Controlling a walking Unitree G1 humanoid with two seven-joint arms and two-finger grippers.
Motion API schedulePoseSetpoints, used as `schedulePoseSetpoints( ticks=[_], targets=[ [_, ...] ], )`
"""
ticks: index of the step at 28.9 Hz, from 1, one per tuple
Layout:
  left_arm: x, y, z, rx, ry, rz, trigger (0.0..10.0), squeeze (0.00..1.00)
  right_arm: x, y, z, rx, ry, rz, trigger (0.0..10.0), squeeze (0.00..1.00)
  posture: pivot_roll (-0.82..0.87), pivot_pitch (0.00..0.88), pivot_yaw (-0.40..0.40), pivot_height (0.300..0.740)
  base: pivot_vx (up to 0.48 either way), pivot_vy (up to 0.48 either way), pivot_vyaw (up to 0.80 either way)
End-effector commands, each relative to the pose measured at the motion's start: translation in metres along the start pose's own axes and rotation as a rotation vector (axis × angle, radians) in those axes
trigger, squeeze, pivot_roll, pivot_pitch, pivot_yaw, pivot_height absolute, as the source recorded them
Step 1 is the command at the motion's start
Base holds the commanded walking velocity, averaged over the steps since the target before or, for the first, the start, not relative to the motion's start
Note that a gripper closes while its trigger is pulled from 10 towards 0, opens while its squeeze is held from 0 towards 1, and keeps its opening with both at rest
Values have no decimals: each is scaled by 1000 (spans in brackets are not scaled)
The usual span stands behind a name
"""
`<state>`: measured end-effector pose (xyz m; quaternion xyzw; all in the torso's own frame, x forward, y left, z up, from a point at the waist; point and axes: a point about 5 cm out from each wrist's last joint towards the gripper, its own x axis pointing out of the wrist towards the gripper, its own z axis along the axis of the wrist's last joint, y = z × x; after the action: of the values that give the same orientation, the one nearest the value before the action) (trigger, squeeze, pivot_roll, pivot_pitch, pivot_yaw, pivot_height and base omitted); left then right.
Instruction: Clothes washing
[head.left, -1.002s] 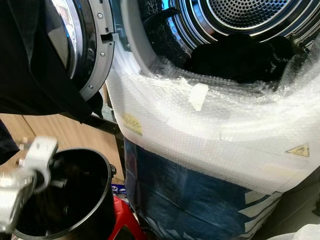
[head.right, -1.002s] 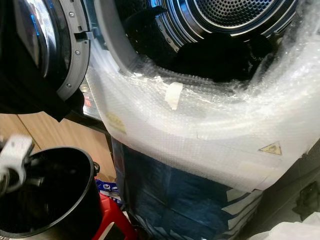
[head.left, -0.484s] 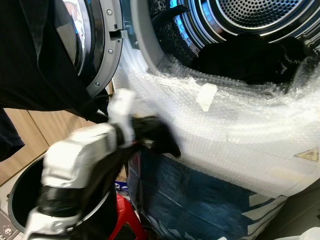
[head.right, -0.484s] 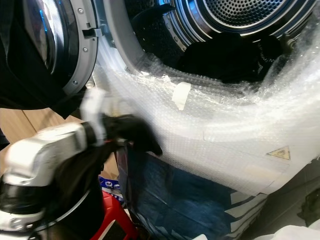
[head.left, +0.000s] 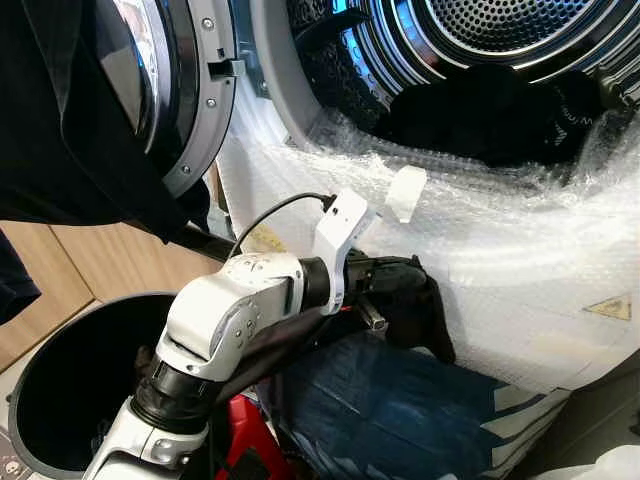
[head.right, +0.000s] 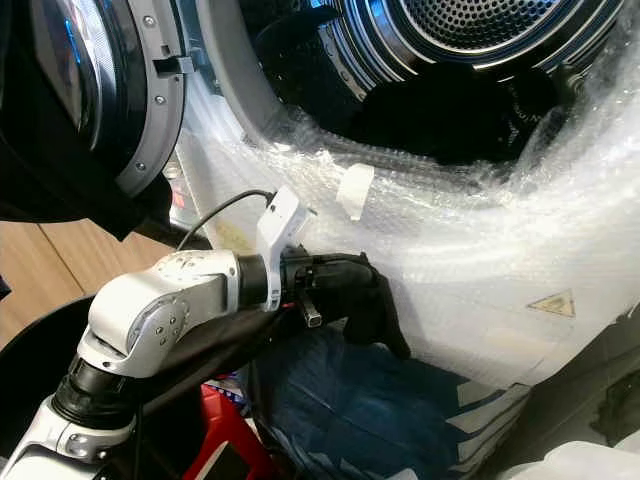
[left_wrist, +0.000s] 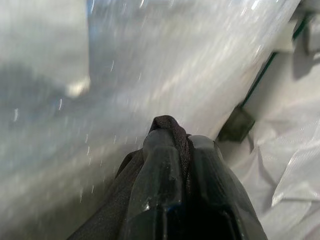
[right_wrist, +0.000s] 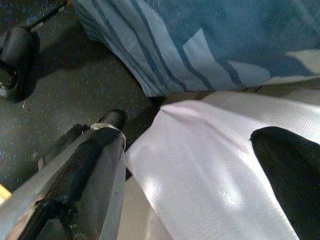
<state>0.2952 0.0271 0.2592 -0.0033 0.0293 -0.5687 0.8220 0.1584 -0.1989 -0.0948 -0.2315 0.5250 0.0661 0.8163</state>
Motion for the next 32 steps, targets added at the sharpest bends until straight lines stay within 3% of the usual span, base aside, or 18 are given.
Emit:
schedulePoseSetpoints(
  ticks=[1, 2, 8, 16, 22, 24, 27, 29, 30, 32],
  targets=[
    [10, -15, 20, 62, -73, -86, 0, 0, 0, -1, 0, 4, -2, 4, 10000, 0, 48, 17, 10, 740, 0, 0, 0],
    [14, -22, 25, 73, -90, -119, 0, 0, 0, 0, 1, 4, -5, 5, 10000, 0, 45, 17, 12, 740, 0, 0, 0],
    [25, -30, 39, 96, -143, -159, 0, 0, 0, 0, 7, 22, -22, -2, 10000, 0, 37, 24, 20, 740, 0, 0, 0],
    [25, -33, 44, 106, -160, -158, 0, 0, 1, 1, 10, 33, -30, -5, 10000, 0, 36, 40, 28, 740, 0, 0, 0],
    [15, -30, 27, 91, -104, -152, 0, 0, 0, 6, 4, 28, -20, 5, 10000, 0, 23, 21, 54, 740, 0, 0, 0],
    [-1, -22, 6, 50, -44, -114, 0, 0, 0, 9, 2, 55, -22, 7, 10000, 0, 5, 1, 66, 740, 0, 0, 0],
    [-7, -19, -4, 33, -19, -87, 0, 0, -1, 10, 1, 94, -29, 11, 10000, 0, 1, 0, 69, 740, 0, 0, 0],
    [-15, -14, -22, -8, 23, -52, 0, 0, -1, 11, -1, 160, -34, 18, 10000, 0, 2, 0, 73, 740, 0, 0, 0],
    [-21, -12, -36, -30, 65, -26, 0, 0, -1, 11, -4, 176, -35, 22, 10000, 0, 3, 0, 74, 740, 0, 0, 0],
    [-26, -10, -46, -58, 89, -9, 0, 0, -2, 10, -6, 180, -37, 28, 10000, 0, 5, 0, 72, 740, 0, 0, 0]
  ],
)
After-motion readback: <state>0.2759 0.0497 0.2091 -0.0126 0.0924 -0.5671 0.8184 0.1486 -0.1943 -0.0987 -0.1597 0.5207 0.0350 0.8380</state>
